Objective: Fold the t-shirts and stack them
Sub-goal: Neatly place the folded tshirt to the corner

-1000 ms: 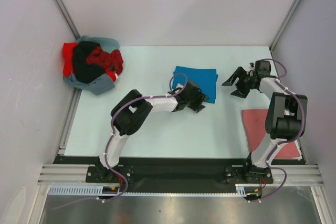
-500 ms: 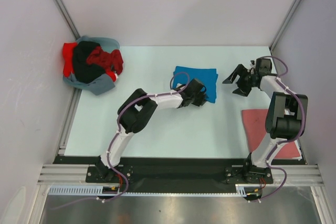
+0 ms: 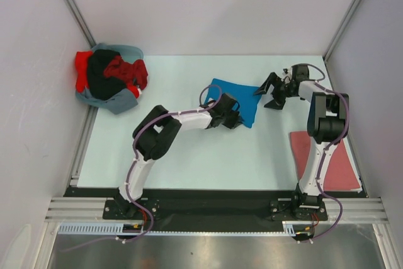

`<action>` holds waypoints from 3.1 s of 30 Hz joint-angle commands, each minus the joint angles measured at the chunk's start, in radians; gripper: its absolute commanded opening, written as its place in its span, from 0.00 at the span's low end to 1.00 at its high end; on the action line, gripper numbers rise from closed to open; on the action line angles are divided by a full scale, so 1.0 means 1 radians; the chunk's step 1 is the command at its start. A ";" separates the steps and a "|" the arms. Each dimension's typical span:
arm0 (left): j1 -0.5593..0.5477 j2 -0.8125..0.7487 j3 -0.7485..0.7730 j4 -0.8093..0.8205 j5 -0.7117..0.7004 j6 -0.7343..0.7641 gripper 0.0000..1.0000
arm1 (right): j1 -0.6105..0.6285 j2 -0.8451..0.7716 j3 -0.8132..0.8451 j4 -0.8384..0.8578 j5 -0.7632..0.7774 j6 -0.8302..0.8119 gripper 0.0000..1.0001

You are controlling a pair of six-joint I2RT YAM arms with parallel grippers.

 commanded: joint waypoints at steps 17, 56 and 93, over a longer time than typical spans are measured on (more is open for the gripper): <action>0.060 -0.237 -0.120 0.031 0.137 0.077 0.00 | 0.078 -0.088 -0.256 0.179 -0.046 0.241 0.91; 0.040 -0.390 -0.230 -0.068 0.336 0.446 0.50 | 0.097 -0.044 -0.294 0.401 0.210 0.315 0.00; 0.536 -0.993 -0.618 -0.321 0.637 1.489 0.52 | -0.187 -0.582 0.036 -0.733 0.959 0.537 0.00</action>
